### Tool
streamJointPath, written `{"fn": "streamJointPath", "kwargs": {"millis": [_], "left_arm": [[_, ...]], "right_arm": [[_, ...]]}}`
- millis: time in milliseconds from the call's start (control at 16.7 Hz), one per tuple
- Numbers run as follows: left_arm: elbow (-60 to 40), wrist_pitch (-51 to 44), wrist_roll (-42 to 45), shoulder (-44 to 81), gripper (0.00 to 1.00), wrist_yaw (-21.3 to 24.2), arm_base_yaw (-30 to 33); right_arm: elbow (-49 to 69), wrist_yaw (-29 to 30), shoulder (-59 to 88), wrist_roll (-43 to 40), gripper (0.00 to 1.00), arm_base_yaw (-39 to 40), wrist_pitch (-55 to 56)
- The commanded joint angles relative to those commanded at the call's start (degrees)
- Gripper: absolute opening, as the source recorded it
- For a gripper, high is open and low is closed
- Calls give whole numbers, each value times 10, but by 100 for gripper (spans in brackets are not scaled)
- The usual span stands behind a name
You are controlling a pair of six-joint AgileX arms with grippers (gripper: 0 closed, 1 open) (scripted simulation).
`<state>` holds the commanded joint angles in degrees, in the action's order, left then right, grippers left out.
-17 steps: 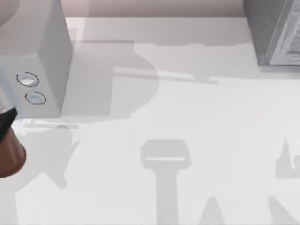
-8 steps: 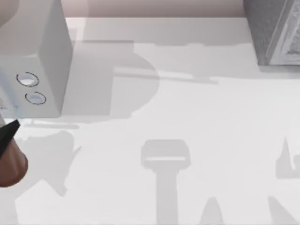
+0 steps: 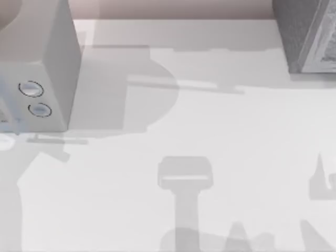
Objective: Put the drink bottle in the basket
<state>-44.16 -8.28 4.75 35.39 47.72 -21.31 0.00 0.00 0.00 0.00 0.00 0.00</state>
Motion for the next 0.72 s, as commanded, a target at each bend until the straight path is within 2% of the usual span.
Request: {"fn": "streamJointPath", "kwargs": {"millis": [180, 420, 720], "left_arm": [[-164, -12, 24, 143, 0, -172, 2], [-384, -33, 49, 352, 0, -441, 18], [-659, -57, 49, 593, 0, -765, 83]], "right_arm": [[0, 0, 0, 0, 100, 0, 0], [0, 0, 0, 0, 100, 0, 0], [0, 0, 0, 0, 100, 0, 0]]}}
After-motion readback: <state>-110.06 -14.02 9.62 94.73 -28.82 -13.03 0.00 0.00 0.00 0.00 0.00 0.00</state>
